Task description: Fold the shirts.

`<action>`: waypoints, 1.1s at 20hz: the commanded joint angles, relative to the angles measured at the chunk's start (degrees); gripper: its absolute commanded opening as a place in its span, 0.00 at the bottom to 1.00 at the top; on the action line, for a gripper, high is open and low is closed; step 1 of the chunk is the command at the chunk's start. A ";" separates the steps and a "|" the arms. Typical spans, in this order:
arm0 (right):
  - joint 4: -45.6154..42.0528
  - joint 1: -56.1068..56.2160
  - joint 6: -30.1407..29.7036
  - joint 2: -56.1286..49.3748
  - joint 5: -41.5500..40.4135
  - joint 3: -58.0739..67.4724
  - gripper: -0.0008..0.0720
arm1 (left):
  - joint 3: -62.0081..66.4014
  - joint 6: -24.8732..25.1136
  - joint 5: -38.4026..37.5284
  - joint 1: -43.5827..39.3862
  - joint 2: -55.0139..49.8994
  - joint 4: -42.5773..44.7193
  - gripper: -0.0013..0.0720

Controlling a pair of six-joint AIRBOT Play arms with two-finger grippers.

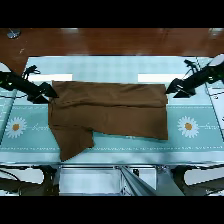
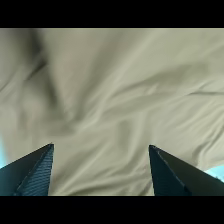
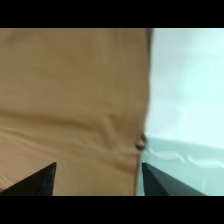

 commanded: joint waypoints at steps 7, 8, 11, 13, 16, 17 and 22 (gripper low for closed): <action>4.59 -11.17 -5.20 27.69 -11.19 -36.06 0.86 | -34.14 6.05 2.91 23.41 19.08 -5.31 0.98; 6.78 -11.17 -6.05 29.46 -12.76 -39.47 0.86 | -36.59 6.14 4.44 24.37 20.44 -5.53 0.98; 12.41 -11.17 -8.46 31.56 -14.69 -45.72 0.86 | -41.05 8.28 4.74 21.75 21.86 -5.84 0.98; 13.11 -11.15 -9.20 31.56 -14.64 -46.99 0.86 | -42.69 8.52 4.79 18.23 21.84 -7.56 0.98; 14.36 -11.15 -9.22 31.56 -13.55 -47.08 0.86 | -45.40 9.49 7.61 11.87 21.86 -8.17 0.98; 15.32 -11.19 -9.57 31.56 -12.94 -47.04 0.86 | -46.18 9.46 8.90 10.12 21.84 -8.17 0.98; 3.52 -13.05 -4.68 31.56 -9.35 -42.77 0.86 | -46.93 9.57 9.81 5.35 21.90 -8.26 0.07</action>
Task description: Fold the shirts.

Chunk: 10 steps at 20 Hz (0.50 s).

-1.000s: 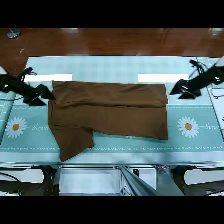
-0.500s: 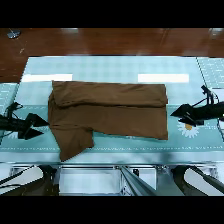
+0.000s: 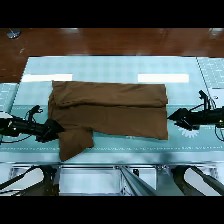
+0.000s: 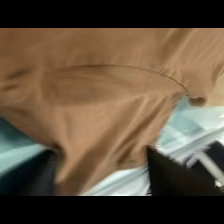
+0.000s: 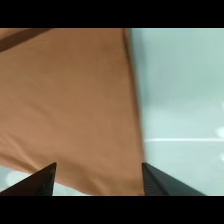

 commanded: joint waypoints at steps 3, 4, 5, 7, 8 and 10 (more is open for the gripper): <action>-10.95 -1.33 9.62 0.09 5.70 -1.64 0.86 | -0.20 2.58 -0.07 -2.49 0.39 -3.50 0.05; -8.81 -0.96 9.40 0.09 5.75 -3.98 0.86 | 0.07 2.60 -0.09 -2.49 0.37 -4.59 0.05; -7.39 -0.02 8.70 0.07 5.62 -5.99 0.86 | 0.15 2.69 -0.07 -2.49 0.37 -5.75 0.05; -7.50 2.82 8.48 0.02 3.82 -8.83 0.86 | 0.13 3.80 -0.28 -2.49 0.37 -8.41 0.05; -7.06 4.35 9.05 0.02 2.67 -9.22 0.86 | 0.13 3.82 -0.59 -2.49 0.37 -9.73 0.05; -4.55 6.93 9.20 0.02 0.22 -9.20 0.86 | 0.13 3.85 -0.66 -2.51 0.37 -11.19 0.05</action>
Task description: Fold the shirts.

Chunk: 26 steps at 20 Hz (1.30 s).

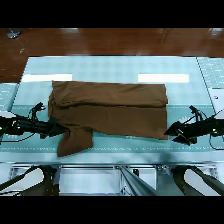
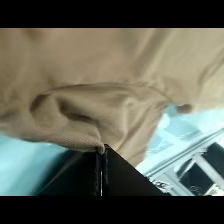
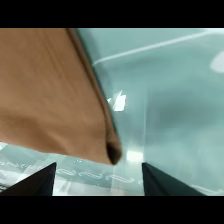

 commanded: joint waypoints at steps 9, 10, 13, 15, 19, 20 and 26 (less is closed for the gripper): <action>17.33 7.34 -6.75 -3.34 -11.45 -0.98 0.04 | 1.88 1.79 -0.50 -0.22 0.04 -3.43 0.05; 17.42 7.32 -7.10 -3.34 -10.56 0.09 0.04 | 3.39 1.77 -0.87 -0.15 0.04 -3.43 0.05; 14.73 7.21 -6.14 -3.56 -9.29 6.54 0.04 | 10.99 1.79 -1.97 0.72 0.00 -3.23 0.05; 16.26 7.23 -5.40 -5.62 -8.63 11.98 0.04 | 15.61 -0.63 3.96 1.36 -0.50 -3.26 0.05; 20.11 8.35 -6.58 -13.25 -11.17 22.16 0.04 | 25.18 -4.31 10.12 -2.27 -6.03 -3.45 0.05; 20.09 8.33 -6.03 -15.52 -11.69 24.72 0.04 | 28.48 -5.46 10.86 -3.69 -8.55 -3.45 0.05; 20.02 8.28 -2.27 -28.52 -13.73 40.28 0.04 | 46.38 -11.93 11.63 -8.15 -23.93 -3.43 0.05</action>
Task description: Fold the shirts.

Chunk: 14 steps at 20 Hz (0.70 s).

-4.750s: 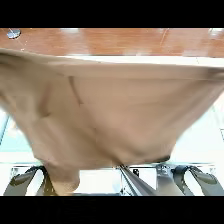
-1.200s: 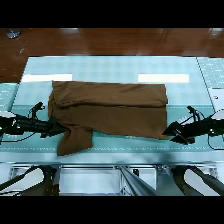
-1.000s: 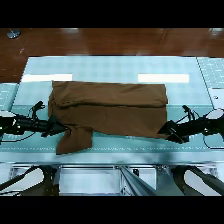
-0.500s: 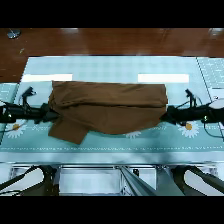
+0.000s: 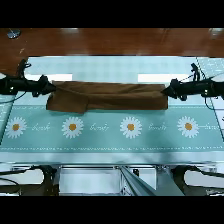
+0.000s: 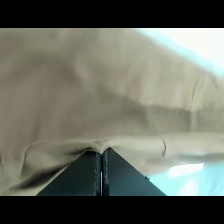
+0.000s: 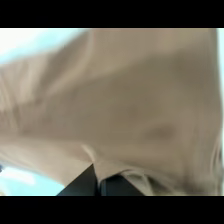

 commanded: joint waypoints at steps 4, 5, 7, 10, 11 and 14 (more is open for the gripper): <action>0.28 0.13 3.32 -11.93 -1.38 11.34 0.04 | 13.70 -4.61 0.98 -3.19 -13.16 -0.02 0.05; 0.48 0.13 3.19 -12.85 -1.79 11.39 0.05 | 13.88 -4.61 1.03 -3.52 -13.92 -0.02 0.05; 1.60 0.13 2.32 -14.14 -2.14 11.39 0.67 | 13.88 -4.42 0.98 -3.87 -14.82 0.00 0.25; 2.54 -2.23 -0.50 -13.79 2.91 13.77 0.86 | 16.90 -3.98 -4.85 -2.08 -14.78 3.19 0.98; 2.01 -3.91 -1.09 -13.27 5.33 14.78 0.86 | 19.34 -6.58 -8.72 -0.55 -14.69 8.31 0.98; -5.68 -8.50 -0.26 -11.74 10.01 14.99 0.86 | 21.90 -15.74 -16.76 4.35 -12.02 28.68 0.98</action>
